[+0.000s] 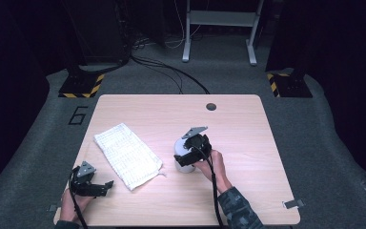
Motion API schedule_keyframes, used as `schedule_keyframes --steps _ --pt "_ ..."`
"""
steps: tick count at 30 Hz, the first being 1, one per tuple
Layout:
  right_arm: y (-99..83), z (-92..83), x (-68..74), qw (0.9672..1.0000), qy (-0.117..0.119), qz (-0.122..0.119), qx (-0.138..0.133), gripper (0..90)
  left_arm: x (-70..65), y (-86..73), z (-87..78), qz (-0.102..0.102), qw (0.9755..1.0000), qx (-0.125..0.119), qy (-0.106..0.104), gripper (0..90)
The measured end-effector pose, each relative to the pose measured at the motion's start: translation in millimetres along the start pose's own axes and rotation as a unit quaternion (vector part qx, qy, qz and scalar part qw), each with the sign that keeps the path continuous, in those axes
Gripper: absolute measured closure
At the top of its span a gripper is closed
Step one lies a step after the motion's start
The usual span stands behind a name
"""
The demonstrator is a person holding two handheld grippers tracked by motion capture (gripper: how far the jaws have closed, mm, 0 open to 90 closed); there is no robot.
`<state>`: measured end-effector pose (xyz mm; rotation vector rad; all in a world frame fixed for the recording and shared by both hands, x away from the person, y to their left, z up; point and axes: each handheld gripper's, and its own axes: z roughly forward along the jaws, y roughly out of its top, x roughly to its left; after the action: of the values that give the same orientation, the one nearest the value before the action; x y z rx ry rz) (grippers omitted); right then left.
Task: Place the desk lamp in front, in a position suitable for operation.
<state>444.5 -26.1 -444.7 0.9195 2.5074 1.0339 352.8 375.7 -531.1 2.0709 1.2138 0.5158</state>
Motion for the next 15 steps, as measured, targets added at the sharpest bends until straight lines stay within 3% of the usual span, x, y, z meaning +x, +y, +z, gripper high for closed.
schedule_keyframes --steps 3,5,7,8,10,11,15 --pt "0.1 0.0 0.1 1.0000 0.000 0.000 0.000 8.4 -1.6 0.1 1.5 -0.003 1.0000 -0.006 0.007 1.0" --pt "0.1 -0.5 0.1 1.0000 0.000 -0.001 0.004 8.5 -1.3 4.9 0.2 -0.001 0.9998 0.018 0.002 1.1" --pt "0.2 -0.7 0.1 1.0000 0.000 -0.001 0.005 8.5 -0.6 6.6 0.2 0.003 0.9997 0.024 -0.001 1.3" --pt "0.1 -0.8 0.1 1.0000 0.000 -0.001 0.005 8.5 -0.3 9.9 0.9 -0.004 0.9999 0.009 -0.008 1.5" --pt "0.0 -0.7 0.1 1.0000 0.000 0.000 0.004 8.5 0.7 13.2 -1.1 -0.005 0.9997 0.013 -0.018 1.5" --pt "0.1 -0.7 0.3 1.0000 0.000 0.000 0.005 8.5 1.2 20.7 -3.7 -0.004 0.9997 -0.005 -0.025 1.4" --pt "0.0 -0.7 0.3 1.0000 0.000 0.000 0.005 8.5 0.5 36.5 -4.3 0.003 0.9991 -0.023 -0.035 1.3"
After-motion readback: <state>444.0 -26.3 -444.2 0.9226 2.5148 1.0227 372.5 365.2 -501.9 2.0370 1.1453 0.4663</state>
